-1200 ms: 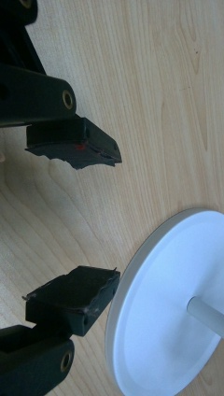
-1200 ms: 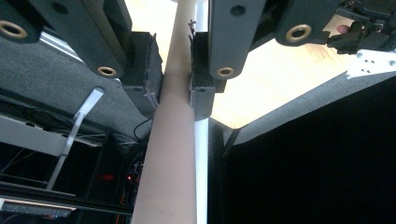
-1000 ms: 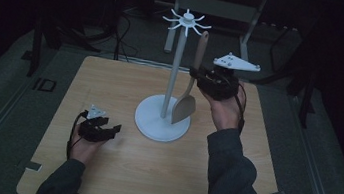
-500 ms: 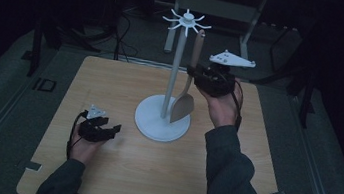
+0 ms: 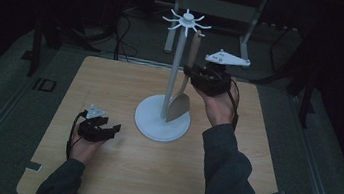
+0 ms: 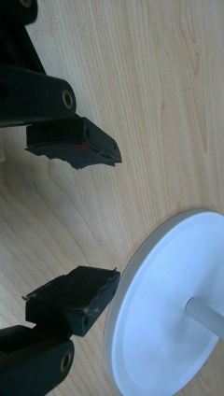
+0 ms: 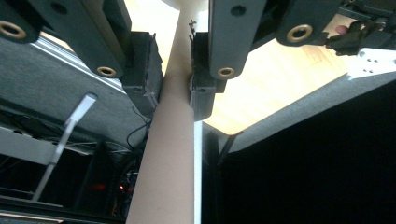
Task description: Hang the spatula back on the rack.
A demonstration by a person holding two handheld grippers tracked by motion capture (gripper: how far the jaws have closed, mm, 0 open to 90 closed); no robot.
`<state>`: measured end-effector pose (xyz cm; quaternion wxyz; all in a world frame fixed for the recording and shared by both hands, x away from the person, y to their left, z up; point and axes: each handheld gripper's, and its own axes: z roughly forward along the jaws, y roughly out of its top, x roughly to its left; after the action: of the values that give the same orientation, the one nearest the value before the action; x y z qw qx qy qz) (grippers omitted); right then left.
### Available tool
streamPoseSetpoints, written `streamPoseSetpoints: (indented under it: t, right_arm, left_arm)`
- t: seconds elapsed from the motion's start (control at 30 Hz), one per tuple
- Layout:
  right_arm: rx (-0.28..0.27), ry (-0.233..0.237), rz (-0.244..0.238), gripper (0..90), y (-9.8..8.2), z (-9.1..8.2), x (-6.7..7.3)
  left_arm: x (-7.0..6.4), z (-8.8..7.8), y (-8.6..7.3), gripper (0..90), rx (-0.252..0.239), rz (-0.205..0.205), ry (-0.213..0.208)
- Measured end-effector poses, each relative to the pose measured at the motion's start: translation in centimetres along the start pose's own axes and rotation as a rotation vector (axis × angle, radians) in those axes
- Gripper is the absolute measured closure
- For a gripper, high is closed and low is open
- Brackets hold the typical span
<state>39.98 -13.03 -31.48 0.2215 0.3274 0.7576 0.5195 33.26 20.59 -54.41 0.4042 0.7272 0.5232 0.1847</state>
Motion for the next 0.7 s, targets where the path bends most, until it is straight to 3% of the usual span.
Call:
streamPoseSetpoints:
  t: [0.07, 0.3, 0.37, 0.43, 0.7]
  right_arm:
    - [-0.007, 0.004, 0.005, 73.7, -0.1, 0.0, -0.1]
    - [-0.015, -0.03, 0.007, 53.4, -0.5, -0.4, -0.1]
    - [-0.015, -0.03, 0.007, 53.4, -0.5, -0.4, -0.1]
    - [-0.006, -0.046, 0.004, 46.2, -0.8, -0.4, -0.1]
    - [0.018, -0.063, -0.004, 35.3, -1.7, -0.3, 0.0]
  left_arm:
    - [0.0, 0.0, 0.0, 38.0, 0.003, 0.004, 0.0]
    - [0.0, 0.0, 0.0, 38.0, 0.003, 0.002, 0.0]
    - [0.0, 0.0, 0.0, 38.0, 0.005, 0.005, 0.001]
    - [0.0, 0.0, 0.0, 38.0, 0.006, 0.006, 0.001]
    - [0.0, 0.0, 0.0, 38.0, 0.006, 0.006, 0.002]
